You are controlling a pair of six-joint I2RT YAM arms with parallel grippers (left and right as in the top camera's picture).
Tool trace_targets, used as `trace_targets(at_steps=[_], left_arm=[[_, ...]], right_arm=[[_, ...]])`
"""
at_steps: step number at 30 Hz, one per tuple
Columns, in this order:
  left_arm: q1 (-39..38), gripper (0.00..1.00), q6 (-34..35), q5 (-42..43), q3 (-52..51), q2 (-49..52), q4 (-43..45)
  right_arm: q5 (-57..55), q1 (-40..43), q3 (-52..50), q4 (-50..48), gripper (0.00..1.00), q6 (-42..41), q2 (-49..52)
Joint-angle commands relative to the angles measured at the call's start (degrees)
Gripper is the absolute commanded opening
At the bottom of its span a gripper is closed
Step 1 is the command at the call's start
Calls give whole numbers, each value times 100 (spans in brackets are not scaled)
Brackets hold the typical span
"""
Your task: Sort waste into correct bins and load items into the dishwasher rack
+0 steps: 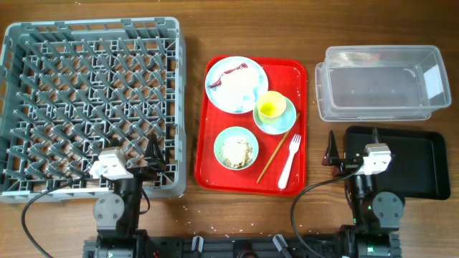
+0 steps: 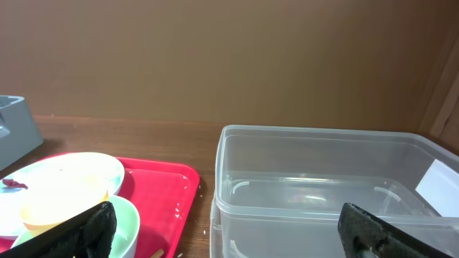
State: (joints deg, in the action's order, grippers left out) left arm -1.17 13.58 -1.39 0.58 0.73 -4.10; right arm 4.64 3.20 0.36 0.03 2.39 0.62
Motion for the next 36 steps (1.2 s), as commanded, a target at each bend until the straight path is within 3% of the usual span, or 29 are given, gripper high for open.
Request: trace_targets(at_steps=[1, 14, 16, 20, 28, 31, 35, 36], left_arm=[[-37, 100, -118, 70, -24, -35, -7], [-37, 100, -83, 157, -24, -35, -7], [-37, 100, 579, 970, -24, -35, 52], [-37, 100, 1980, 2258, -24, -35, 1043], [-37, 100, 1989, 2186, -24, -35, 1143], [-37, 100, 1987, 1705, -24, -35, 1104], [-37, 100, 1974, -861, -24, -35, 599], [-37, 100, 1974, -1169, -24, -35, 612]], right_arm=[[-57, 20, -7, -15, 100, -90, -35], [-57, 20, -7, -15, 100, -90, -35], [-57, 20, -7, -15, 100, -90, -35], [-59, 20, -7, -15, 100, -90, -35], [-57, 20, -7, -15, 100, -90, -35], [-59, 20, -7, -15, 100, -87, -35], [-59, 20, -7, -15, 100, -90, -35], [-57, 20, -7, -15, 100, -87, -35]])
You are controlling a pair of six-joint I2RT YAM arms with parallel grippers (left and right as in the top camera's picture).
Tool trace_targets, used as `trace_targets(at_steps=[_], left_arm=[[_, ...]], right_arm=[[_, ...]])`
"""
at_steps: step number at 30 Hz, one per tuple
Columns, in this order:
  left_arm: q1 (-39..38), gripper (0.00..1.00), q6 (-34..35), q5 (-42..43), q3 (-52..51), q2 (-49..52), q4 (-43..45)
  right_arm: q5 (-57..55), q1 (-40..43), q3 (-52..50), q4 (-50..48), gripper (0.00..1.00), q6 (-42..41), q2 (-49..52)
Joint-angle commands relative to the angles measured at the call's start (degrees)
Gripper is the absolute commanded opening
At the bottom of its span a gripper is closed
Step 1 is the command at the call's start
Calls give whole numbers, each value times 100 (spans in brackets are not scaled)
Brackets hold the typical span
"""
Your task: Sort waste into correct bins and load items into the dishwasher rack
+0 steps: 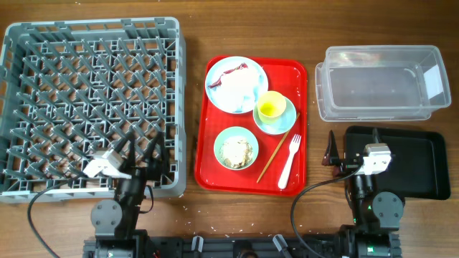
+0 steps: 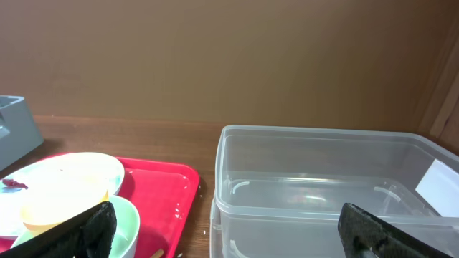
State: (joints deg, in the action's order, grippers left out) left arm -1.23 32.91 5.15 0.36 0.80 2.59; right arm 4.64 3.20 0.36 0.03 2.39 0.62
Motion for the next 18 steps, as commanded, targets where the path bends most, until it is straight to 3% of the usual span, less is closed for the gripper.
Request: trace_targets(at_steps=[1, 7, 14, 15, 16, 18], left_arm=[[-31, 100, 42, -1967, -2, -42, -15], [-28, 100, 35, -2050, -2, -42, 601], [-15, 100, -417, -2946, -2, -42, -133], [-15, 100, -415, -2946, -4, -42, -179], [-15, 100, -415, -2946, -4, -42, -210], [-15, 100, -417, -2944, -2, -42, -236]], right_arm=[[-59, 20, -7, -15, 100, -87, -35], [-57, 20, -7, -15, 100, -87, -35], [-57, 20, -7, -74, 100, -90, -35], [87, 20, -7, -345, 100, -299, -35], [789, 20, -7, -608, 100, -1226, -35], [1067, 20, -7, -855, 100, -2229, -35]])
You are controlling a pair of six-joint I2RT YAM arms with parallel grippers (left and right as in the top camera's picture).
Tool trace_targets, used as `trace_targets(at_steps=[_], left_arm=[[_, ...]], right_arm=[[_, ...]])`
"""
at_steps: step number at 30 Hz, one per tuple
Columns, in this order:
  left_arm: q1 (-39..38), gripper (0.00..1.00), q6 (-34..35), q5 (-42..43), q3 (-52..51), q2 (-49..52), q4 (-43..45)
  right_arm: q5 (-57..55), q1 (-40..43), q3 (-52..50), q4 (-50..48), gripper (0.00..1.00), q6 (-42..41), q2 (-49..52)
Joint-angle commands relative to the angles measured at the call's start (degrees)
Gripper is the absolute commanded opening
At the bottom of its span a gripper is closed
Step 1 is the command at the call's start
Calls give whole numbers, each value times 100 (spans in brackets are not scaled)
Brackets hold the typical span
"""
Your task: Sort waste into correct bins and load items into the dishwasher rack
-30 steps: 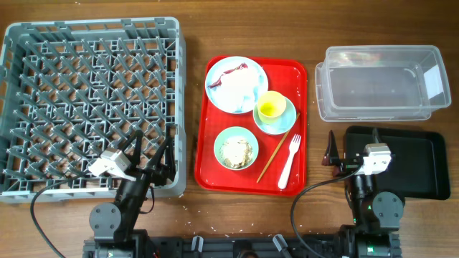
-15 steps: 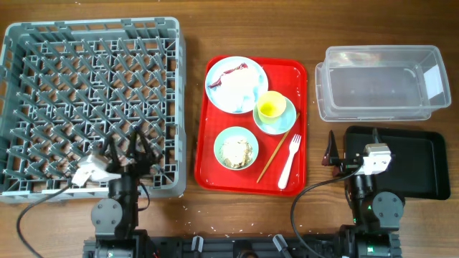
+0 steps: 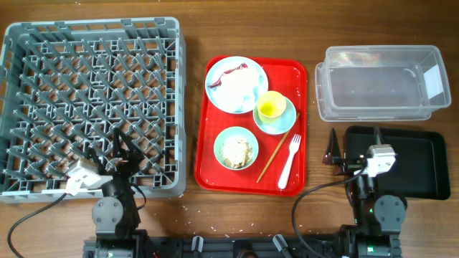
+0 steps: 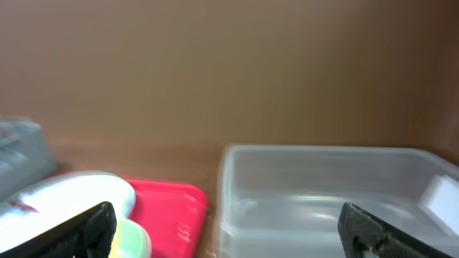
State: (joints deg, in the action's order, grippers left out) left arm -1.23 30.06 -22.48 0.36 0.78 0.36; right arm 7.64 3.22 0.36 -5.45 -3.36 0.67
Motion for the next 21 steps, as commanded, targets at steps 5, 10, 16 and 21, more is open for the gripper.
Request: trace_targets(at_steps=[5, 10, 16, 21], left_arm=[[-15, 100, -133, -184, -2, -39, -94], [-15, 100, -131, -184, -2, -39, -278], [-15, 100, -133, -184, -2, -39, -278], [-15, 100, -133, -184, -2, -39, -278]], right_arm=[[955, 17, -7, -1652, 100, -5366, -39], [1300, 17, 122, -3021, 100, -4837, 46], [2634, 17, 1650, -2087, 100, -3034, 1344], [4457, 15, 3759, -374, 100, -1517, 3814]])
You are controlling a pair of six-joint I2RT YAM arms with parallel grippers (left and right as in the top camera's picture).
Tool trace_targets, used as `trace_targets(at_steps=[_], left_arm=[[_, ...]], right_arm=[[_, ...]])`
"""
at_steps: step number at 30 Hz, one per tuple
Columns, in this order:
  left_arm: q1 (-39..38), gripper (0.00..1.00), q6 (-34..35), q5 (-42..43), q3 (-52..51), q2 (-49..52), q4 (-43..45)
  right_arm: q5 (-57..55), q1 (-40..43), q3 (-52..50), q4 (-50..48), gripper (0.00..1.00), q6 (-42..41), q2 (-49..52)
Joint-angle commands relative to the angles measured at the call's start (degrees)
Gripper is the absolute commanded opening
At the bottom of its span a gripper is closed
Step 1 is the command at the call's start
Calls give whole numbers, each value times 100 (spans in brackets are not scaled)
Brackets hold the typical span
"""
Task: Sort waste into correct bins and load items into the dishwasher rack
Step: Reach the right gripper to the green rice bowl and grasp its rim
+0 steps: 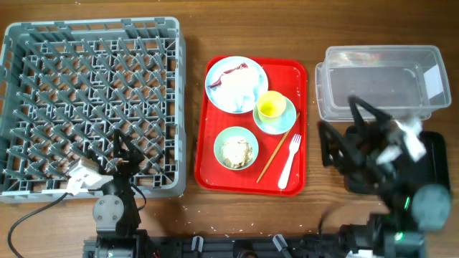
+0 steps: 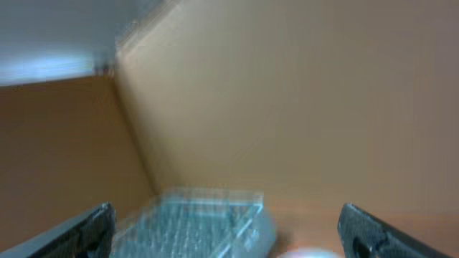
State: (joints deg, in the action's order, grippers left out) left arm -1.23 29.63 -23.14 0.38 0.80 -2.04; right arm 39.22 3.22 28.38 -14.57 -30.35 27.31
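Observation:
On the red tray lie a white plate with red scraps, a yellow cup on a pale green saucer, a pale green bowl of food, a wooden chopstick and a white fork. The grey dishwasher rack fills the left. My right gripper is open and empty, raised between the tray and the bins. The right wrist view is blurred; the gripper faces the distant rack. My left gripper hangs open over the rack's front edge.
A clear plastic bin stands at the back right. In front of it lies a black bin, largely covered by my right arm. Bare wooden table lies between the rack and the tray.
My right arm has risen from its place over the black bin and swung left and up. Its camera now looks toward the rack instead of the clear bin. The left arm has not moved.
Both arms sat low at first, the left gripper by the rack's front right corner, the right over the black bin. The left gripper then stood open and farther left along the rack's front. The right gripper stayed open, then its view blurred, and now it is raised.

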Motion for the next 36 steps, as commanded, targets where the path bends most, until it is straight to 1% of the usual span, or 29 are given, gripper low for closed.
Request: trace_targets(at_steps=[1, 2, 4, 5, 6, 7, 10, 12, 13, 14, 16, 17, 18, 21, 22, 23, 24, 25, 27, 28, 30, 32, 34, 36], left_arm=[[-15, 100, -90, -118, -4, -42, -37], [-15, 100, -90, -118, -4, -42, -37], [-15, 99, -90, -118, -4, -42, -39], [-15, 100, -90, -118, -4, -42, -37], [-15, 100, -90, -118, -4, -42, -37], [-15, 100, -90, -118, -4, -42, -37], [-15, 100, -90, -118, -4, -42, -39], [-15, 100, -90, -118, -4, -42, -37], [-15, 100, -90, -118, -4, -42, -37], [-15, 100, -90, -118, -4, -42, -37], [-15, 100, -90, -118, -4, -42, -37], [-15, 100, -87, -118, -4, -42, -37], [-15, 100, -90, -118, -4, -42, -37], [-15, 100, -87, -118, -4, -42, -37], [-15, 100, -90, -118, -4, -42, -37], [-15, 100, -87, -118, -4, -42, -37], [-15, 100, -90, -118, -4, -42, -37], [-15, 100, -87, -118, -4, -42, -37], [-15, 100, -90, -118, -7, -42, -37], [-15, 100, -90, -118, -4, -42, -37], [-15, 100, -90, -118, -4, -42, -37], [-15, 100, -90, -118, -4, -42, -37], [-15, 100, -90, -118, -4, -42, -39], [-15, 100, -90, -118, -4, -42, -37]], right_arm=[[1554, 7, 1285, 859, 100, 1381, 1552], [1937, -83, 1786, 1379, 100, 1679, 2120], [2074, -417, 2374, 2291, 100, 2234, 2800], [1878, -767, 2675, 2918, 100, 2706, 3193], [1497, -1123, 2863, 3368, 100, 2922, 3482], [887, -1613, 3016, 3797, 100, 3095, 3770], [-411, -2747, 3067, 4319, 100, 3209, 4277], [-625, -3320, 3067, 4441, 100, 3206, 4601], [-612, -3493, 3067, 4428, 100, 3128, 4710], [-455, -3637, 3067, 4385, 100, 2675, 4802], [-24, -3744, 3064, 4203, 99, 1231, 4868], [-96, -3746, 3045, 4118, 100, 868, 4896], [-295, -3746, 3027, 4022, 100, 673, 4942], [-1060, -3797, 3027, 3794, 100, 614, 5198], [-1513, -3910, 3029, 3803, 98, 562, 5281], [-2192, -4072, 3029, 3862, 96, 289, 5372], [-2568, -4179, 3045, 3917, 94, 138, 5438], [-2712, -4288, 3093, 3974, 93, 140, 5552], [-2793, -4500, 3464, 4435, 92, 153, 6024], [-3080, -4636, 3915, 4992, 88, 173, 6487], [-3624, -4843, 4448, 5595, 79, 133, 7038], [-3982, -5058, 4795, 5904, 76, 9, 7429], [-4155, -5322, 4843, 5860, 74, -186, 7648], [-4690, -5595, 4841, 5952, 72, -334, 7796]])
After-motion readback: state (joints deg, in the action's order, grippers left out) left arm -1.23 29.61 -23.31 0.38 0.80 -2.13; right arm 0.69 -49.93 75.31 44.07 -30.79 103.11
